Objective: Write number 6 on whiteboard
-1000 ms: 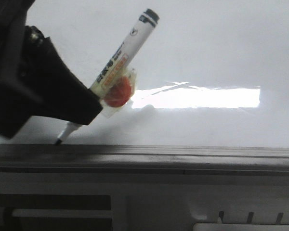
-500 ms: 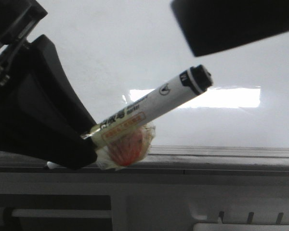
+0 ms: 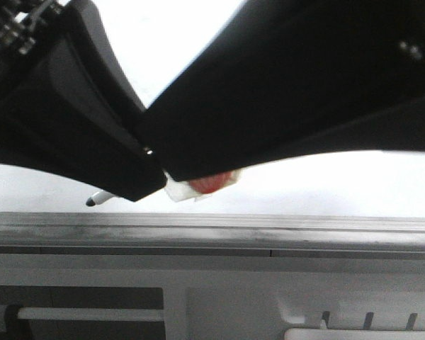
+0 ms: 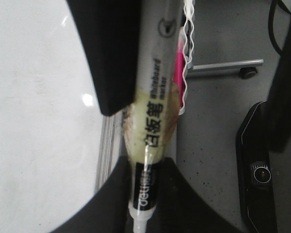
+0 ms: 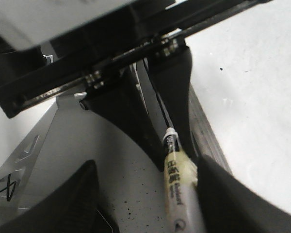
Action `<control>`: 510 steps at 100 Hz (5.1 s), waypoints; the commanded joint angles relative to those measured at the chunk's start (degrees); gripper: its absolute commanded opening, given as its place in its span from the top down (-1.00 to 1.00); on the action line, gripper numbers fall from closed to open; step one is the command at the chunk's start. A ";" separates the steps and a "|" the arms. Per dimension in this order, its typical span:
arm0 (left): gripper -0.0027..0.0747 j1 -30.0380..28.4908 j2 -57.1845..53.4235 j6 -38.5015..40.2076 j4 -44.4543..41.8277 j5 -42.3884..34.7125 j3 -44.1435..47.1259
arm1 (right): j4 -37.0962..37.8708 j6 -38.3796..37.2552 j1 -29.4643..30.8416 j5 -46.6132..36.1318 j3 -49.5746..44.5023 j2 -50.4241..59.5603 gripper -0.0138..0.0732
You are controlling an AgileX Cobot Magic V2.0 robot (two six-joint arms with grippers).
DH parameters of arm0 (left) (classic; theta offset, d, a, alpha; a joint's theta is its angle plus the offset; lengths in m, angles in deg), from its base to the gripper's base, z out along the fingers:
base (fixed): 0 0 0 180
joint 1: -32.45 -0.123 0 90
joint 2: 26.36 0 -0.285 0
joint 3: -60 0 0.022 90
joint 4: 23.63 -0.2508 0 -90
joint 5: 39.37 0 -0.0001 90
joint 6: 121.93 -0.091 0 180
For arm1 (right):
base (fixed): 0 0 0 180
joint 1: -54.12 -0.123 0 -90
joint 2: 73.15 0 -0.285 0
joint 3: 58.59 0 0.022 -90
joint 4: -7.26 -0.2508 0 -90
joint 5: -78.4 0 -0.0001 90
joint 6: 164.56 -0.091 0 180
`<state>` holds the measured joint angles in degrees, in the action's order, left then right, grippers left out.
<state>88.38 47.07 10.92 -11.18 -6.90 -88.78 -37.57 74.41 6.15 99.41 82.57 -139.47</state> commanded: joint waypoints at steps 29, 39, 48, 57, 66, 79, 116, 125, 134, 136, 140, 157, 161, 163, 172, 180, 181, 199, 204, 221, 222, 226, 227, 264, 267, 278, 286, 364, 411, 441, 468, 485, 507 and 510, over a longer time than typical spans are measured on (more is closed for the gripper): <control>0.98 0.42 -1.23 -0.61 1.54 -4.12 -2.19 | -1.83 0.58 -0.20 -1.90 1.91 0.45 -0.21; 0.98 0.42 -1.23 -0.63 1.54 -4.58 -2.19 | -1.83 0.58 -0.20 -2.02 1.91 0.45 -0.21; 0.98 0.42 -1.23 -0.72 1.54 -4.82 -2.19 | -2.11 0.58 -0.20 -2.41 1.91 0.45 -0.19; 0.98 0.42 -1.23 -0.72 1.54 -5.03 -2.19 | -2.64 0.58 -0.20 -2.80 1.91 0.45 -0.05; 0.98 0.42 -1.23 -0.72 1.54 -5.03 -2.19 | -2.68 0.58 -0.20 -2.80 1.91 0.45 0.29; 0.98 0.42 -1.23 -0.72 1.54 -5.03 -2.19 | -2.68 0.58 -0.20 -3.01 1.91 0.45 0.84; 0.98 0.29 -1.23 -0.72 0.95 -5.68 -2.28 | -2.68 0.58 -0.20 -4.18 1.91 0.45 0.84; 0.96 0.29 -1.23 -0.72 0.82 -5.68 -2.28 | -2.68 0.58 -0.20 -4.55 1.91 0.45 0.84; 0.66 0.29 -1.23 -0.49 0.92 -5.55 -2.28 | -2.68 0.58 -0.20 -4.55 1.91 0.45 0.84; 0.55 0.29 -1.23 -0.31 1.06 -5.39 -2.28 | -2.68 0.58 -0.20 -4.55 1.91 0.45 0.84; 0.32 0.29 -1.55 -0.08 1.47 -5.39 -2.28 | -2.68 0.58 -0.20 -4.55 1.91 0.45 0.84; -0.55 0.29 -5.32 0.70 1.89 -5.50 -2.28 | -2.42 0.58 0.44 -4.55 1.91 1.18 0.82; -0.53 0.29 -6.84 2.55 1.89 -5.50 -2.28 | -2.44 0.58 0.84 -4.19 1.91 1.98 0.82; -0.50 0.01 -7.90 3.82 1.89 -5.50 -2.28 | -2.44 0.58 1.13 -4.06 1.79 2.51 0.82; -0.27 -2.68 -13.35 9.46 1.81 -5.25 -1.37 | -2.44 0.58 2.77 -4.19 0.60 5.99 0.81; -0.06 -6.59 -20.22 13.17 1.94 -6.63 1.25 | -2.44 0.58 4.79 -5.93 -1.58 9.82 0.79; -0.03 -7.35 -20.83 14.02 1.94 -7.12 1.92 | -2.44 0.58 5.19 -6.15 -2.02 10.64 0.79; 0.39 -15.90 -36.36 23.88 3.86 -14.10 12.55 | -1.69 0.58 11.07 -15.25 -6.77 18.23 0.79; 0.54 -17.41 -39.51 23.99 5.77 -16.43 15.37 | -0.35 0.58 12.75 -17.10 -6.75 18.65 0.80; 0.98 -19.63 -45.19 23.99 13.32 -23.71 21.73 | 0.49 0.58 17.11 -18.92 -5.22 16.54 0.80; 0.98 -19.63 -45.30 23.99 13.49 -23.92 21.85 | 0.49 0.58 17.23 -18.67 -5.06 16.35 0.80; 0.98 -19.63 -45.35 23.99 14.18 -24.15 22.13 | 0.49 0.58 17.72 -18.12 -4.48 15.21 0.80; 0.98 -19.63 -45.35 23.99 14.28 -24.15 22.13 | 0.49 0.58 17.82 -18.11 -4.22 15.00 0.80; 0.98 -19.63 -45.19 23.99 15.86 -24.37 22.13 | 0.35 0.58 18.99 -20.68 -2.58 6.80 0.80; 0.98 -19.63 -45.19 23.99 16.39 -24.37 22.13 | 0.27 0.58 18.99 -21.00 -2.58 6.52 0.80; 0.98 -19.63 -45.19 23.99 17.42 -24.37 22.13 | -0.14 0.58 18.99 -23.76 -2.58 6.06 0.80; 0.98 -19.63 -45.19 23.99 17.42 -24.37 22.13 | -0.42 0.58 19.52 -24.53 -2.58 6.06 0.80; 0.98 -19.63 -45.19 23.99 17.51 -24.37 22.13 | 0.54 -1.31 21.73 -2.66 -3.02 3.85 0.79; 0.98 -19.63 -45.19 23.99 17.51 -24.37 22.13 | 18.74 -19.04 24.58 -2.82 -2.94 6.51 0.79; 0.98 -19.63 -45.19 23.99 17.51 -24.94 22.13 | 18.87 -19.04 27.71 -3.32 -0.80 7.61 0.79; 0.98 -19.63 -45.19 23.99 17.51 -25.02 22.13 | 18.44 -19.04 25.17 -5.19 0.87 3.88 0.79; 0.98 -19.63 -45.19 23.99 17.51 -25.02 22.13 | 18.31 -19.04 22.60 -6.93 0.97 2.09 0.79; 0.98 -19.63 -45.19 23.99 17.51 -25.02 22.13 | 18.18 -19.04 20.65 -7.62 1.42 0.38 0.80; 0.98 -19.63 -45.19 23.99 17.51 -25.02 22.13 | 18.18 -19.04 20.65 -7.62 1.42 0.27 0.80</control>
<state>68.93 1.51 34.39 5.41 -27.48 -65.13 -21.06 54.91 26.52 95.57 82.72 -138.11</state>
